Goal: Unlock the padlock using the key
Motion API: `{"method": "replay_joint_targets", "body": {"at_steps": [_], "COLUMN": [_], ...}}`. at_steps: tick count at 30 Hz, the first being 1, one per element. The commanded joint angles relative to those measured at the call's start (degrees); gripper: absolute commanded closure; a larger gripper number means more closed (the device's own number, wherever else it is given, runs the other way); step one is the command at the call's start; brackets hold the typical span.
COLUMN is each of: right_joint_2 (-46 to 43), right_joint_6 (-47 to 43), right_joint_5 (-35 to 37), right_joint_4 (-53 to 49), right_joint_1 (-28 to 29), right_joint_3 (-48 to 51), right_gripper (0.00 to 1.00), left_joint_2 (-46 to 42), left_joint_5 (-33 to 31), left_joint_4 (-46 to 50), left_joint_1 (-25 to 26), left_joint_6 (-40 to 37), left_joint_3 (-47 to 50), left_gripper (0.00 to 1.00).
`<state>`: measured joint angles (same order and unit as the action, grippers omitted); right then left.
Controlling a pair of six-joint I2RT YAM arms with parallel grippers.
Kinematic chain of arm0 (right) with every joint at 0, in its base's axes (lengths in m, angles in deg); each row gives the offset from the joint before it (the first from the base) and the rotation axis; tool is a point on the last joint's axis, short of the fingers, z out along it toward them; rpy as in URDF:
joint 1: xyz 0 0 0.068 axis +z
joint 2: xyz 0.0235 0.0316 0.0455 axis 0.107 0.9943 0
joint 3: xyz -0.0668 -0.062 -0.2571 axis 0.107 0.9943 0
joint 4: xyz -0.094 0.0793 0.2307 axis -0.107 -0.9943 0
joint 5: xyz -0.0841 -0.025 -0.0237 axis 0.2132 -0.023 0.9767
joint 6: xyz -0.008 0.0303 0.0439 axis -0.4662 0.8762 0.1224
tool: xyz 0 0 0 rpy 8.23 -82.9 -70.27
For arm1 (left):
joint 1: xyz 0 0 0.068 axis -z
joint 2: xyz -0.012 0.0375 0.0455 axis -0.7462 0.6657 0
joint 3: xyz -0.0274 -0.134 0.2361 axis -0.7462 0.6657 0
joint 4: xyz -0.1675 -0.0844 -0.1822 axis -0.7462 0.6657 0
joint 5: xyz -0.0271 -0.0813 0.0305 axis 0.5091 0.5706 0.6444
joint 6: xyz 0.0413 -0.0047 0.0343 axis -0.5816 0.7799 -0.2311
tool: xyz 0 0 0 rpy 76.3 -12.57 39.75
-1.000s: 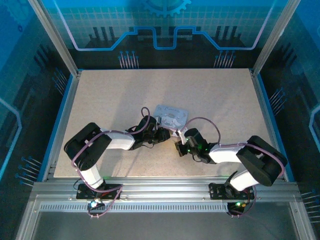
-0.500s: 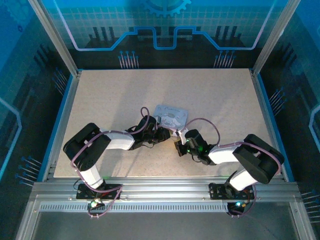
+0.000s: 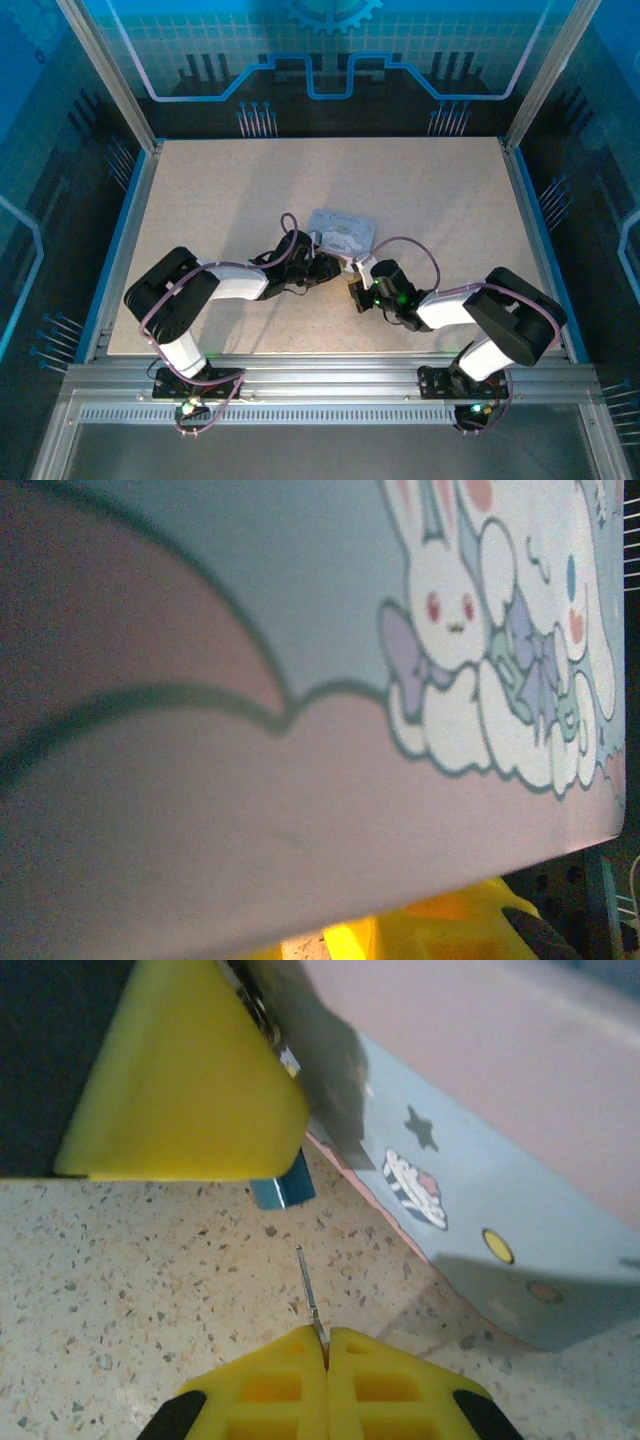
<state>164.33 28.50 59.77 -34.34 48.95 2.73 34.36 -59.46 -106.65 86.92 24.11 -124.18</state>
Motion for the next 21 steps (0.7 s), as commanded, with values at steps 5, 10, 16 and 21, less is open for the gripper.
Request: {"method": "replay_joint_targets", "body": {"at_steps": [5,10,16,21], "right_joint_2": [-1.23,-1.44,-1.42,-0.07], "right_joint_6": [-0.56,-0.38,-0.21,-0.33], "right_joint_5": [0.36,0.34,0.06,-0.86], "right_joint_4": [3.02,3.61,4.6,6.23], "right_joint_1": [0.95,0.9,0.67,0.19], "right_joint_3": [1.54,1.74,1.6,0.86], "right_gripper": [0.92,0.92,0.92,0.92], "left_joint_2": [-1.69,-1.65,-1.6,-1.54], "left_joint_5": [1.29,1.35,1.42,1.31], "left_joint_4": [-2.2,-2.42,-2.42,-2.21], "left_joint_1": [0.36,0.3,0.36,0.3], "left_joint_6": [1.53,1.51,1.39,0.97], "left_joint_3": [-0.11,0.11,0.06,-0.16], "left_gripper": [0.82,0.82,0.82,0.82]}}
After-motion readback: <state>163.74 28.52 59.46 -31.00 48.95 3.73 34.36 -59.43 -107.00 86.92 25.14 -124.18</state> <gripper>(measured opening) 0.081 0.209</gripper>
